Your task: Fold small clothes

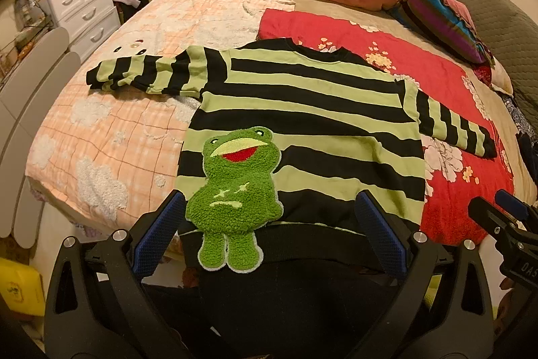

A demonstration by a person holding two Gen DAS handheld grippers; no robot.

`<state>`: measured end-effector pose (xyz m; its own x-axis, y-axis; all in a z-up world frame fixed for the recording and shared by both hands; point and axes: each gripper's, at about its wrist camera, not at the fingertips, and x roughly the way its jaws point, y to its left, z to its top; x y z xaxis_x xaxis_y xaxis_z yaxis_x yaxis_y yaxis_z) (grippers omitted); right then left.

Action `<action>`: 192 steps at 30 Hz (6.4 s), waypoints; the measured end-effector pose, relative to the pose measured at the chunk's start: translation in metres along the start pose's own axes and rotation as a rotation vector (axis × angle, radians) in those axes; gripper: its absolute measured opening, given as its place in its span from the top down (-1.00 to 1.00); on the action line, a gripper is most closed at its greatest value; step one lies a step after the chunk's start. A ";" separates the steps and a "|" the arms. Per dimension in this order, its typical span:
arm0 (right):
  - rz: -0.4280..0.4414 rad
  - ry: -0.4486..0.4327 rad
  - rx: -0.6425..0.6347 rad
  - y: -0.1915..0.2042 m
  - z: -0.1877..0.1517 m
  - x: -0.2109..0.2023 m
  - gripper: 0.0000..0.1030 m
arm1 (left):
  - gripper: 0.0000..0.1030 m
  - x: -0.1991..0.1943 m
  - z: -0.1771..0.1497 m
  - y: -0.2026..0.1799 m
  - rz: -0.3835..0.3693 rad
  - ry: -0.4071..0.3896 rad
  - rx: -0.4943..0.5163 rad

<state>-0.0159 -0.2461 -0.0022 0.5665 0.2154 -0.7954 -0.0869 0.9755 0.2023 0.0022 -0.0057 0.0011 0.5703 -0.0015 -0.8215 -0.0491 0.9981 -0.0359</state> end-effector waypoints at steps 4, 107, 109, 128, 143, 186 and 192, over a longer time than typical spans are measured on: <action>-0.004 0.005 0.006 0.000 0.001 0.001 -0.92 | -0.84 0.000 0.000 0.000 -0.001 0.001 0.001; 0.092 -0.274 0.454 -0.301 0.163 0.096 0.83 | -0.84 0.275 0.109 -0.103 -0.014 0.001 0.095; 0.147 -0.261 0.393 -0.268 0.179 0.105 0.83 | -0.84 0.267 0.112 -0.097 -0.047 -0.016 0.071; 0.420 -0.083 0.238 -0.103 0.215 0.202 0.02 | -0.84 0.260 0.123 -0.072 -0.128 -0.042 -0.031; 0.128 -0.089 0.260 -0.178 0.166 0.182 -0.11 | -0.84 0.271 0.126 -0.092 -0.525 0.052 -0.194; 0.089 -0.028 -0.024 -0.078 0.158 0.225 -0.26 | -0.23 0.246 0.158 0.007 0.163 -0.175 -0.124; 0.089 -0.023 -0.019 -0.078 0.162 0.232 -0.26 | -0.22 0.220 0.162 -0.014 0.046 -0.299 -0.053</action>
<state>0.2552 -0.2798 -0.1098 0.5742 0.3000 -0.7617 -0.1525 0.9533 0.2605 0.2612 -0.0097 -0.0865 0.7823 0.0692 -0.6191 -0.1183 0.9922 -0.0387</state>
